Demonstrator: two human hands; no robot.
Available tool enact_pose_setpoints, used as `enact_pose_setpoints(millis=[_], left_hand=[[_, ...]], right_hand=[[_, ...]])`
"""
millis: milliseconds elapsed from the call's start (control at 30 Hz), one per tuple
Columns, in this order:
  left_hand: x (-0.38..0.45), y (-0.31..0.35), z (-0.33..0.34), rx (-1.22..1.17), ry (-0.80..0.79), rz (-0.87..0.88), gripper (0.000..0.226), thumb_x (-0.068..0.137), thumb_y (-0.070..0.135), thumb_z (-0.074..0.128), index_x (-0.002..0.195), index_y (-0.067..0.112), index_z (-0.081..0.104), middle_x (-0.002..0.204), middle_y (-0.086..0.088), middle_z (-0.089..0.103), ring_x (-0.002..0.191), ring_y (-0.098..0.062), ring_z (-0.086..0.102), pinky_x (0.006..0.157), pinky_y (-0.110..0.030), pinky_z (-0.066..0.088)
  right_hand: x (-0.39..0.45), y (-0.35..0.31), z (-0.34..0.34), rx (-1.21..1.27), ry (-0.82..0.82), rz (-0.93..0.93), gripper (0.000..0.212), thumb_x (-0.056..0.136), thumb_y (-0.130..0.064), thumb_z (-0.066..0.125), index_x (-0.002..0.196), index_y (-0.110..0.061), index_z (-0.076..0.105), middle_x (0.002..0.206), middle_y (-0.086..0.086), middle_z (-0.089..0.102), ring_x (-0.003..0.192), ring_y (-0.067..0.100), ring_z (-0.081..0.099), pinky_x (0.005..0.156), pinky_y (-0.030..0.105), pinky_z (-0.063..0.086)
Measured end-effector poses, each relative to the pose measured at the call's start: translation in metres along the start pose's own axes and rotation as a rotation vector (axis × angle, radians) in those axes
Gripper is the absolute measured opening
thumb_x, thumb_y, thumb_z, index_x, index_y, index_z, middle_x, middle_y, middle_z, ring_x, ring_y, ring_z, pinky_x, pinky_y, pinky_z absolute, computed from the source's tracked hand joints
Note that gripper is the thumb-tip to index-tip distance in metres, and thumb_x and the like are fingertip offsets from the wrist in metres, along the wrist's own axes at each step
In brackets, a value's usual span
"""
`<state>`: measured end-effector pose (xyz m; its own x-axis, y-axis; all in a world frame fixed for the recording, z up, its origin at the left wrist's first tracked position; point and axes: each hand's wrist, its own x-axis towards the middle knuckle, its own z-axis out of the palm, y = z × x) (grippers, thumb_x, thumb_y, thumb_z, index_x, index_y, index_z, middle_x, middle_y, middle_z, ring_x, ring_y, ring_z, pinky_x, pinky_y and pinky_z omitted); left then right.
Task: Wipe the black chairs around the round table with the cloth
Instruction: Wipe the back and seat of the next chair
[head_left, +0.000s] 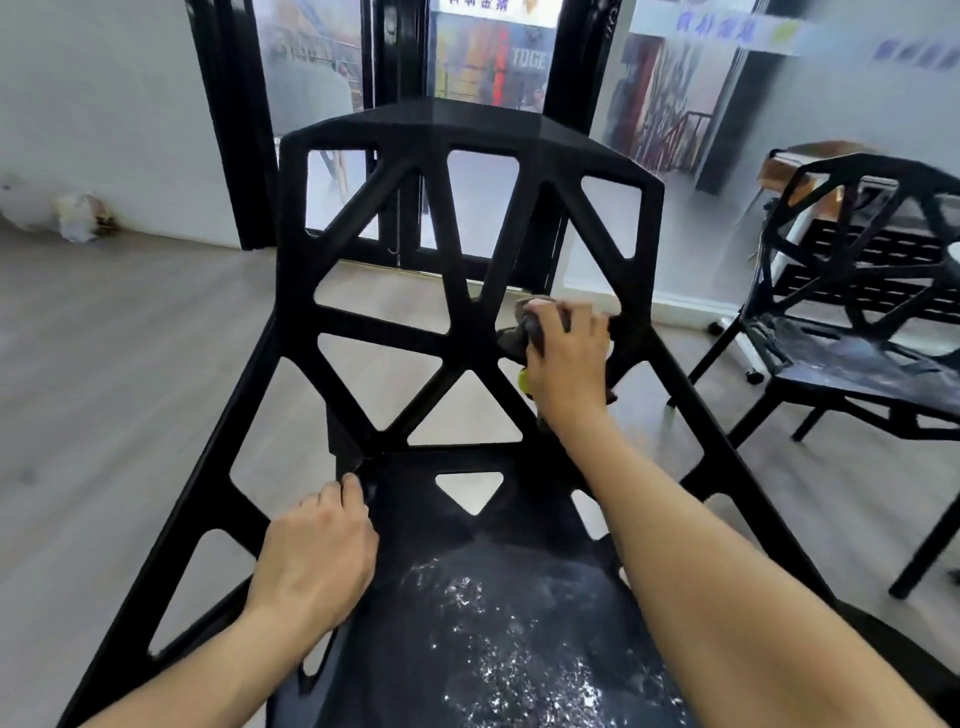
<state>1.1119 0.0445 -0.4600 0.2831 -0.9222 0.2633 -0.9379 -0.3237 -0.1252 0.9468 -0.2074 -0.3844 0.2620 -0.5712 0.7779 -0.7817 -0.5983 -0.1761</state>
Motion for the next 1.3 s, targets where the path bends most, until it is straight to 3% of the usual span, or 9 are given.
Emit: enact_pose_setpoints(millis=[100, 233, 367, 533, 667, 800, 900, 1067, 1300], left_hand=[[0.032, 0.006, -0.025, -0.025, 0.152, 0.032, 0.021, 0.066, 0.012, 0.079, 0.071, 0.002, 0.062, 0.067, -0.014, 0.056, 0.058, -0.032, 0.052, 0.050, -0.039, 0.046], [0.123, 0.036, -0.068, -0.012, 0.426, 0.149, 0.048, 0.082, 0.016, 0.055, 0.125, -0.006, 0.056, 0.125, -0.024, 0.057, 0.115, -0.040, 0.055, 0.100, -0.048, 0.046], [0.173, 0.053, -0.073, 0.060, 0.165, -0.009, 0.053, 0.100, 0.035, 0.034, 0.142, 0.003, 0.041, 0.144, -0.016, 0.047, 0.139, -0.035, 0.037, 0.122, -0.049, 0.014], [0.173, 0.052, -0.058, 0.199, 0.143, 0.051, 0.033, 0.105, 0.041, 0.035, 0.129, 0.024, 0.051, 0.129, -0.004, 0.052, 0.122, -0.029, 0.046, 0.115, -0.049, 0.021], [0.186, 0.050, -0.045, 0.105, 0.201, -0.012, 0.045, 0.103, 0.048, 0.023, 0.123, 0.020, 0.051, 0.117, -0.006, 0.057, 0.109, -0.029, 0.049, 0.102, -0.045, 0.028], [0.196, 0.039, -0.035, 0.050, 0.203, 0.062, 0.040, 0.103, 0.046, 0.019, 0.115, 0.023, 0.050, 0.108, -0.002, 0.056, 0.099, -0.026, 0.049, 0.090, -0.042, 0.030], [0.198, 0.039, -0.028, 0.016, 0.304, 0.086, 0.036, 0.102, 0.041, 0.028, 0.100, 0.021, 0.058, 0.090, -0.004, 0.058, 0.082, -0.028, 0.050, 0.081, -0.043, 0.033], [0.203, 0.040, -0.025, -0.020, 0.403, 0.078, 0.022, 0.097, 0.033, 0.054, 0.081, 0.018, 0.059, 0.075, -0.003, 0.057, 0.070, -0.029, 0.050, 0.073, -0.042, 0.027], [0.203, 0.043, -0.026, 0.013, 0.380, 0.044, 0.027, 0.100, 0.031, 0.046, 0.084, 0.015, 0.060, 0.078, -0.007, 0.060, 0.073, -0.033, 0.051, 0.076, -0.044, 0.026]], right_hand=[[0.003, -0.024, 0.007, -0.020, -0.087, -0.072, 0.043, 0.078, -0.017, 0.073, 0.119, -0.018, 0.061, 0.121, 0.014, 0.054, 0.103, 0.037, 0.049, 0.088, 0.045, 0.048], [0.013, -0.010, 0.008, -0.138, -0.079, -0.153, 0.045, 0.074, -0.020, 0.078, 0.115, -0.016, 0.062, 0.111, 0.013, 0.058, 0.092, 0.035, 0.054, 0.078, 0.042, 0.049], [0.013, 0.003, 0.009, -0.357, -0.099, -0.385, 0.053, 0.082, -0.029, 0.071, 0.131, -0.018, 0.053, 0.121, 0.008, 0.060, 0.099, 0.033, 0.057, 0.082, 0.043, 0.043], [0.028, 0.053, -0.018, -0.514, -0.130, -0.338, 0.044, 0.075, -0.020, 0.074, 0.117, -0.021, 0.059, 0.104, 0.005, 0.062, 0.090, 0.032, 0.055, 0.081, 0.045, 0.042], [0.053, 0.058, -0.040, -0.296, -0.256, -0.235, 0.029, 0.096, -0.030, 0.057, 0.123, -0.020, 0.057, 0.114, 0.005, 0.059, 0.100, 0.031, 0.052, 0.086, 0.043, 0.044], [0.113, 0.036, -0.074, 0.004, 0.305, -0.305, 0.033, 0.092, -0.028, 0.065, 0.124, -0.019, 0.064, 0.110, 0.009, 0.060, 0.095, 0.030, 0.051, 0.087, 0.039, 0.046], [0.167, 0.010, -0.081, -0.028, 0.469, -0.276, 0.039, 0.094, -0.034, 0.062, 0.131, -0.024, 0.062, 0.122, 0.010, 0.059, 0.107, 0.030, 0.049, 0.094, 0.040, 0.039], [0.185, 0.022, -0.036, -0.142, 0.085, -0.377, 0.058, 0.097, -0.048, 0.050, 0.152, -0.032, 0.040, 0.142, 0.008, 0.049, 0.125, 0.033, 0.049, 0.105, 0.048, 0.040], [0.137, 0.083, -0.051, 0.003, 0.111, -0.118, 0.068, 0.095, -0.038, 0.051, 0.158, -0.026, 0.027, 0.141, 0.016, 0.043, 0.124, 0.037, 0.045, 0.107, 0.048, 0.040]])
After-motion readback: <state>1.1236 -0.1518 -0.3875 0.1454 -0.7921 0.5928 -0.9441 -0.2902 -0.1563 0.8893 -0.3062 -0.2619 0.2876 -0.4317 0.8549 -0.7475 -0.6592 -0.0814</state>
